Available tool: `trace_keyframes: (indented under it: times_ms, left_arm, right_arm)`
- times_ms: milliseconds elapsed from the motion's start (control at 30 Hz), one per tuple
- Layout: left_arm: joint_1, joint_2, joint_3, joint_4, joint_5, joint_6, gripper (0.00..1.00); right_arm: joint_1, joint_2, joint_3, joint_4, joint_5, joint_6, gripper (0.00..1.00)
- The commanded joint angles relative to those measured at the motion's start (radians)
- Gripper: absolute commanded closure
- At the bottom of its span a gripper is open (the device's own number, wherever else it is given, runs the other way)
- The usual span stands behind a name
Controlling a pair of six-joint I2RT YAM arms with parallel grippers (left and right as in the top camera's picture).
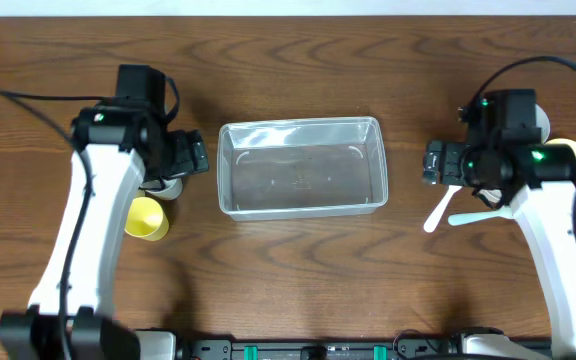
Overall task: Pack container
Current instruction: 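Move the left gripper to the grey-green cup and grasp its rim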
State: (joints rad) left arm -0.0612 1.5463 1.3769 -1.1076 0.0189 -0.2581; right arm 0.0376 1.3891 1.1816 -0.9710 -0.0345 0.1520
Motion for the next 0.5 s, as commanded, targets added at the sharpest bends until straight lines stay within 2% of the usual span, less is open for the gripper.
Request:
trace_keyframes:
  times_ms: [0, 133, 200, 300, 467]
  left_arm:
    - [-0.003, 0.068, 0.015, 0.009, -0.018, 0.006, 0.01]
    - [-0.003, 0.151, 0.015, 0.043, -0.043, 0.005, 0.00]
    - [-0.003, 0.195, 0.015, 0.066, -0.056, 0.005, 0.06]
    - [-0.003, 0.240, 0.015, 0.091, -0.062, 0.006, 0.18]
    - [-0.001, 0.270, 0.015, 0.122, -0.065, 0.006, 0.50]
  right_arm:
    - [-0.005, 0.056, 0.014, -0.001, -0.008, -0.011, 0.01]
    - [-0.005, 0.118, 0.014, -0.002, -0.008, -0.010, 0.04]
    - [-0.005, 0.142, 0.014, -0.003, -0.008, -0.007, 0.03]
    - [-0.005, 0.159, 0.014, -0.002, -0.008, -0.007, 0.05]
    - [-0.005, 0.161, 0.014, -0.002, -0.007, -0.007, 0.09]
